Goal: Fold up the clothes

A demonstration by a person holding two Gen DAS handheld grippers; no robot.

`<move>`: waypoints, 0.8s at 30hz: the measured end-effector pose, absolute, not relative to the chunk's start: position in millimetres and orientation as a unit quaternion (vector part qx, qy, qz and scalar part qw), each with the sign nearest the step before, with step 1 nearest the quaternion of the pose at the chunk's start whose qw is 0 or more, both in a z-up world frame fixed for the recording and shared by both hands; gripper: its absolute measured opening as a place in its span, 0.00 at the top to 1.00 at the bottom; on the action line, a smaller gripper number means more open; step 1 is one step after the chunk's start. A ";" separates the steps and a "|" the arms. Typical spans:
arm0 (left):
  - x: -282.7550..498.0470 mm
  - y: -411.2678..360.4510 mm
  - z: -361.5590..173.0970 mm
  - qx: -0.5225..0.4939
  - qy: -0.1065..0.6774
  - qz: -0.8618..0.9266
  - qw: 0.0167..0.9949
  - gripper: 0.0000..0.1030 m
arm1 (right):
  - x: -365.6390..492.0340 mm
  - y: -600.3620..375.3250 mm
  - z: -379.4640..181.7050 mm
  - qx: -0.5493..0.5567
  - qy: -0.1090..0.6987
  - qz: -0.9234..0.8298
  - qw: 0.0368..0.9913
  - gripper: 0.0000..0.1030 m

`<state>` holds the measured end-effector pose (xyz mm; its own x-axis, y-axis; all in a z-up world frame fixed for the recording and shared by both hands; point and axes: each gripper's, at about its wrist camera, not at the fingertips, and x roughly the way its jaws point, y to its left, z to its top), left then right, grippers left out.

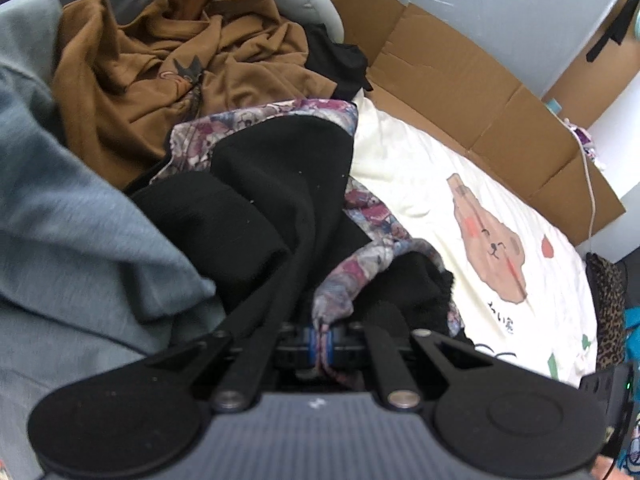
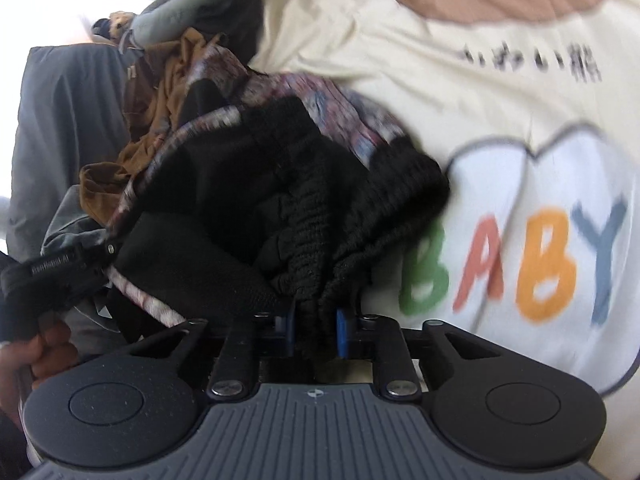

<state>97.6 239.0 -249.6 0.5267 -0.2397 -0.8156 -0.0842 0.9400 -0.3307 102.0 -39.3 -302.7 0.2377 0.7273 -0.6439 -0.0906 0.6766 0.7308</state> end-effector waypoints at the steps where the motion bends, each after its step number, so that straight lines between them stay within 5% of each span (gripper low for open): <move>1: 96.3 239.0 -249.0 -0.169 0.483 -0.045 0.858 0.95 | 105.5 -41.3 -299.5 0.285 0.548 0.281 0.735 0.83; 24: 96.6 188.6 -232.8 -0.233 0.453 -0.115 0.853 0.96 | 222.6 -100.7 -204.9 0.201 0.461 0.260 0.825 0.86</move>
<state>96.6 188.6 -232.8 0.5638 -0.4066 -0.7189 -0.0146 0.8654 -0.5009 222.6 -100.7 -204.9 0.4407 0.6135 -0.6553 -0.2424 0.7843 0.5711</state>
